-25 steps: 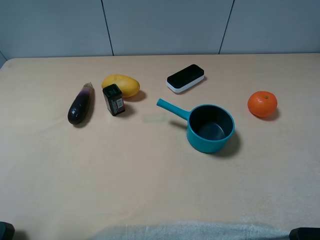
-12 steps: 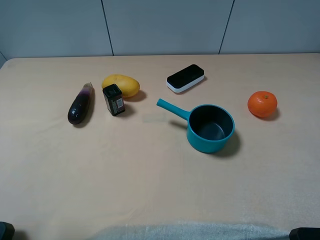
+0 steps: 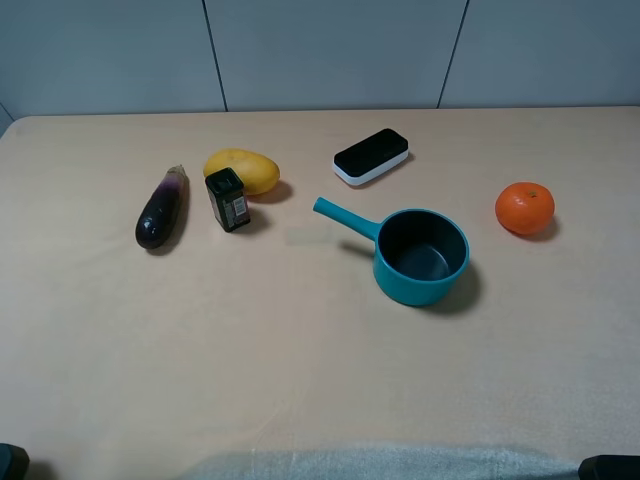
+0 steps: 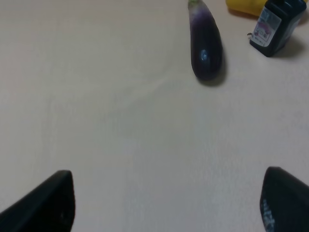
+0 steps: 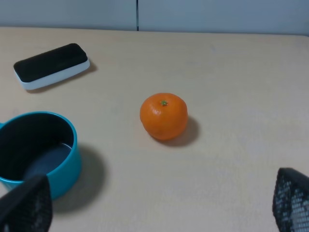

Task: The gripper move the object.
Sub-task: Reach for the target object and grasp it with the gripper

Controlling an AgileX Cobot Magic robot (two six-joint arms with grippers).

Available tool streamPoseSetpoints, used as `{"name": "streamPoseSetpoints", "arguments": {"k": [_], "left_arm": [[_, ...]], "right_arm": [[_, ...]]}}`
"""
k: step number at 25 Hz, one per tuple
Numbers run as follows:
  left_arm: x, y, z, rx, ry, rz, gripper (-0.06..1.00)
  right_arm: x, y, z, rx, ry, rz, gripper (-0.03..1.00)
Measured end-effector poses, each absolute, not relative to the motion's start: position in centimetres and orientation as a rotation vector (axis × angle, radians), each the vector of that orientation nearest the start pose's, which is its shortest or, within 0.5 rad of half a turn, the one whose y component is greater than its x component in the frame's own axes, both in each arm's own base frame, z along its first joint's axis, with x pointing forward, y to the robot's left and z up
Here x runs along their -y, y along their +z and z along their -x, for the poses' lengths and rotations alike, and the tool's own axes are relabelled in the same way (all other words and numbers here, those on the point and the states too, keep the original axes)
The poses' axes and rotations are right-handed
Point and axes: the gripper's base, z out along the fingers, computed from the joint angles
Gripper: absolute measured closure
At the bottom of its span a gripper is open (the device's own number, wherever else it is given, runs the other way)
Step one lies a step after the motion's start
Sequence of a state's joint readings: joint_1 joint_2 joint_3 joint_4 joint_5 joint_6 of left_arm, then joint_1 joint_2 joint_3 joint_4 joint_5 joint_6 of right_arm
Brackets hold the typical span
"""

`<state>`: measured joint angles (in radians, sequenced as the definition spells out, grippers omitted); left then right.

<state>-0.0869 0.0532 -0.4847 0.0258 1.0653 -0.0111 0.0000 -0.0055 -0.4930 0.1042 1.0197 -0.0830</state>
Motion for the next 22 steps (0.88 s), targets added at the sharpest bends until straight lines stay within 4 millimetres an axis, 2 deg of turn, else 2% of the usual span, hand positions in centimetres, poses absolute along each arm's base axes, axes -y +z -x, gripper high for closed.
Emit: {"name": "streamPoseSetpoints", "arguments": {"k": [22], "left_arm": [[-0.16, 27.26, -0.48, -2.116, -0.027, -0.080, 0.17]], "right_arm": [[-0.82, 27.90, 0.35, -1.999, 0.072, 0.085, 0.27]]}}
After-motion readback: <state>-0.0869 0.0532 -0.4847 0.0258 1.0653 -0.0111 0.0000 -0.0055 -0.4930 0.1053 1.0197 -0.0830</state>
